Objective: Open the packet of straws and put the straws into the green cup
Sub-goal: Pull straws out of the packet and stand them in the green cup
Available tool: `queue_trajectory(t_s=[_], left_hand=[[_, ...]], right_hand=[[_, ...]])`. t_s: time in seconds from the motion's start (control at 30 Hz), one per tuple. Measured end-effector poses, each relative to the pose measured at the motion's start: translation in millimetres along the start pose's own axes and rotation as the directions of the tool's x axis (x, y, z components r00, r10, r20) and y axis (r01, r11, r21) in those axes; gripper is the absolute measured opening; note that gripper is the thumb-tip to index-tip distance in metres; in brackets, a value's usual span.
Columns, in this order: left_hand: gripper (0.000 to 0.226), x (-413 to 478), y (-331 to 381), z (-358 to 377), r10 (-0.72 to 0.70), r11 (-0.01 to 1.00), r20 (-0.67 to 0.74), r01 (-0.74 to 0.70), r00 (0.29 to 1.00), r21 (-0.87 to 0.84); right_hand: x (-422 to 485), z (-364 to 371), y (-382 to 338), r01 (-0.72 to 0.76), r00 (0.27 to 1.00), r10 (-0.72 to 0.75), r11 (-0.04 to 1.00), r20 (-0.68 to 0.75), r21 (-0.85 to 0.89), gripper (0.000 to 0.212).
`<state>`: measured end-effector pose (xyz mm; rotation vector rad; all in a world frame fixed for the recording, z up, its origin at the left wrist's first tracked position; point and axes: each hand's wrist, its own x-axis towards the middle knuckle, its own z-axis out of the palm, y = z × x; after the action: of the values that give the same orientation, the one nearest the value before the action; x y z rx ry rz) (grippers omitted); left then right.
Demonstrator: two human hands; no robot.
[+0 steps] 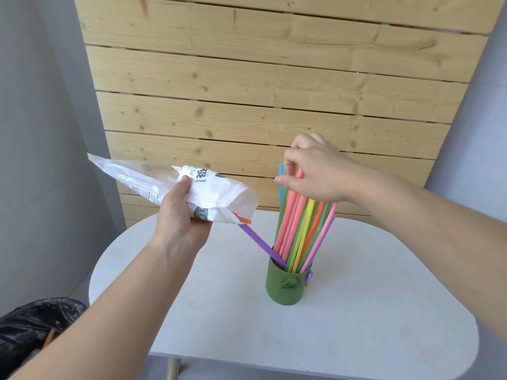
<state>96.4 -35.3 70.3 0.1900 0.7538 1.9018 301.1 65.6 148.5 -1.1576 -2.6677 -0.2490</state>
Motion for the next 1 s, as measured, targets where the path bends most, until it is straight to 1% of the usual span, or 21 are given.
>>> queue_trajectory(t_s=[0.07, 0.2, 0.3, 0.4, 0.43, 0.5, 0.57, 0.6, 0.7, 0.8, 0.9, 1.0], left_hand=[[0.013, -1, 0, 0, 0.001, 1.000, 0.000, -0.001, 1.000, 0.003], [0.014, -1, 0, 1, 0.003, 1.000, -0.003, -0.003, 1.000, 0.009], [0.014, -1, 0, 1, 0.008, 1.000, 0.004, -0.008, 1.000, 0.013], [0.014, -2, -1, 1, 0.008, 1.000, 0.014, -0.008, 1.000, 0.027], [0.014, -1, -1, 1, 0.009, 0.999, 0.014, -0.010, 1.000, 0.033], [0.014, 0, 0, 1, 0.010, 0.999, 0.017, -0.010, 1.000, 0.034], [0.015, 0, 0, 1, 0.009, 0.999, 0.020, -0.009, 1.000, 0.031], [0.015, 0, 0, 1, 0.009, 0.999, 0.020, -0.010, 1.000, 0.031], [0.014, 1, 0, 0, 0.011, 0.999, 0.026, -0.012, 1.000, 0.032], [0.014, 2, 1, 0, 0.016, 0.999, 0.018, -0.016, 1.000, 0.030], [0.014, 2, 1, 0, 0.013, 1.000, 0.020, -0.014, 1.000, 0.025], [0.014, 1, 0, 0, 0.011, 1.000, 0.015, -0.011, 1.000, 0.015]], right_hand=[[0, -3, -2, -0.003, 0.999, 0.004, 1.000, 0.035, -0.030, 0.039], [2, -9, -7, -0.032, 0.986, 0.030, 0.999, 0.166, 0.005, 0.061], [4, -11, -10, -0.026, 0.957, 0.054, 0.994, 0.283, -0.102, 0.073], [5, -8, -11, 0.000, 0.933, 0.091, 0.968, 0.348, -0.253, 0.079], [5, -8, -11, 0.003, 0.934, 0.094, 0.962, 0.345, -0.272, 0.079], [5, -8, -11, -0.009, 0.955, 0.077, 0.973, 0.286, -0.229, 0.075], [5, -10, -10, -0.049, 0.978, 0.070, 0.993, 0.194, -0.111, 0.067], [5, -11, -8, -0.078, 0.982, 0.085, 0.996, 0.171, -0.043, 0.063], [3, -12, -4, -0.151, 0.977, 0.129, 0.981, 0.171, 0.124, 0.053], [-3, -13, 0, -0.159, 0.984, 0.134, 0.957, 0.118, 0.241, 0.045], [-10, -20, 1, -0.165, 0.986, 0.158, 0.935, 0.048, 0.314, 0.043], [-18, -27, 4, -0.185, 0.975, 0.218, 0.908, -0.047, 0.377, 0.050]])
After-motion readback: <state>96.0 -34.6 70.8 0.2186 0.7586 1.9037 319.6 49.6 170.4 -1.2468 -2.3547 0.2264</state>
